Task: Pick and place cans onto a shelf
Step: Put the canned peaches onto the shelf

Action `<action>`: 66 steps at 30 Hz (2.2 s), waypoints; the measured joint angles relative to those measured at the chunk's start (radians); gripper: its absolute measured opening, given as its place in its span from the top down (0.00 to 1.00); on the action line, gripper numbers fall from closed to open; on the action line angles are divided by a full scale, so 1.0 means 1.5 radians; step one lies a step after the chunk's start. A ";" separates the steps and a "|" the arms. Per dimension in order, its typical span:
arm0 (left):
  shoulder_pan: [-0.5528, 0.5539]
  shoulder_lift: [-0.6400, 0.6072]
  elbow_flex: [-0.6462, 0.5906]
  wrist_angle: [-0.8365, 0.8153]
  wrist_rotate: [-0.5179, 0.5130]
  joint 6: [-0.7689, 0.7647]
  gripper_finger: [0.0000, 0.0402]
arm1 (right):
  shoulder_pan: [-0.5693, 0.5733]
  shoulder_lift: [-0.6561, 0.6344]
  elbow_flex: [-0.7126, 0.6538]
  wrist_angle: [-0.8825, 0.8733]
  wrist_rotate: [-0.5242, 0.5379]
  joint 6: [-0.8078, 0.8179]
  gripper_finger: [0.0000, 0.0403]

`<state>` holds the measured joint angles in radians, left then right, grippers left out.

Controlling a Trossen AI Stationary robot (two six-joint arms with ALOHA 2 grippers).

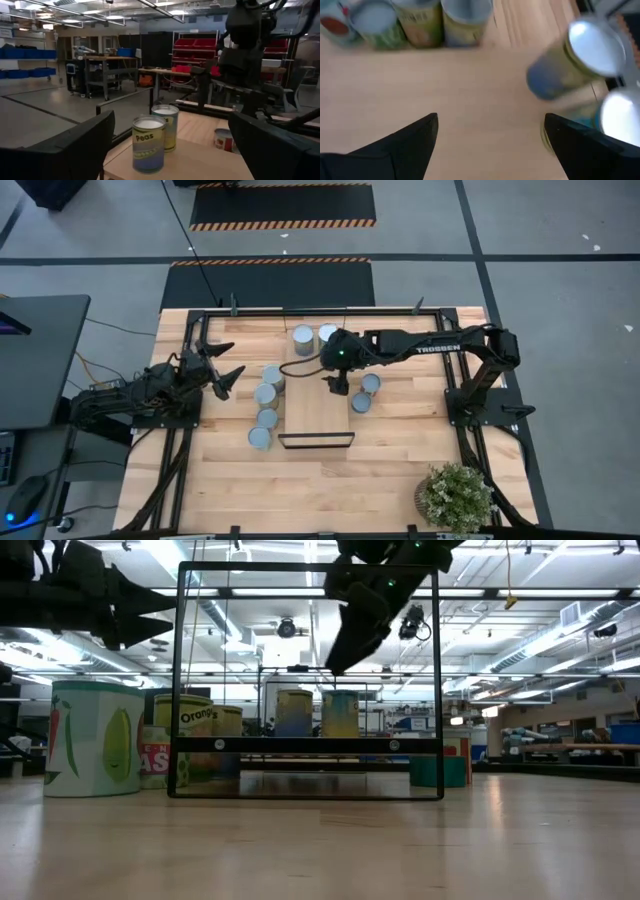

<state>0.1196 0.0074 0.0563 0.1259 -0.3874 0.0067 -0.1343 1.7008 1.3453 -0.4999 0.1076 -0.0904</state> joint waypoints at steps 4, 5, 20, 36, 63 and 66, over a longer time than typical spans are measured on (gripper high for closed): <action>0.001 0.000 0.000 0.009 -0.012 0.020 0.01 | 0.015 0.002 -0.002 0.022 0.030 -0.010 0.07; 0.001 0.000 0.000 0.013 -0.017 0.021 0.01 | 0.017 0.001 -0.002 0.031 0.033 -0.013 0.07; 0.001 -0.001 0.000 0.046 -0.007 0.006 0.01 | -0.019 -0.001 -0.002 0.104 -0.102 -0.026 0.07; 0.001 -0.001 0.000 0.059 -0.007 -0.018 0.01 | 0.010 0.028 0.053 0.080 -0.056 -0.059 0.07; 0.001 0.099 0.002 0.007 0.070 -0.032 0.01 | 0.036 0.205 0.220 0.093 -0.080 -0.142 0.07; 0.001 0.117 0.003 0.020 0.066 -0.032 0.01 | 0.036 0.229 0.252 0.077 -0.080 -0.143 0.07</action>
<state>0.1215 0.1827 0.0601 0.1553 -0.2877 -0.0415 -0.0799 2.0441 1.7235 -0.3838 -0.0128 -0.3042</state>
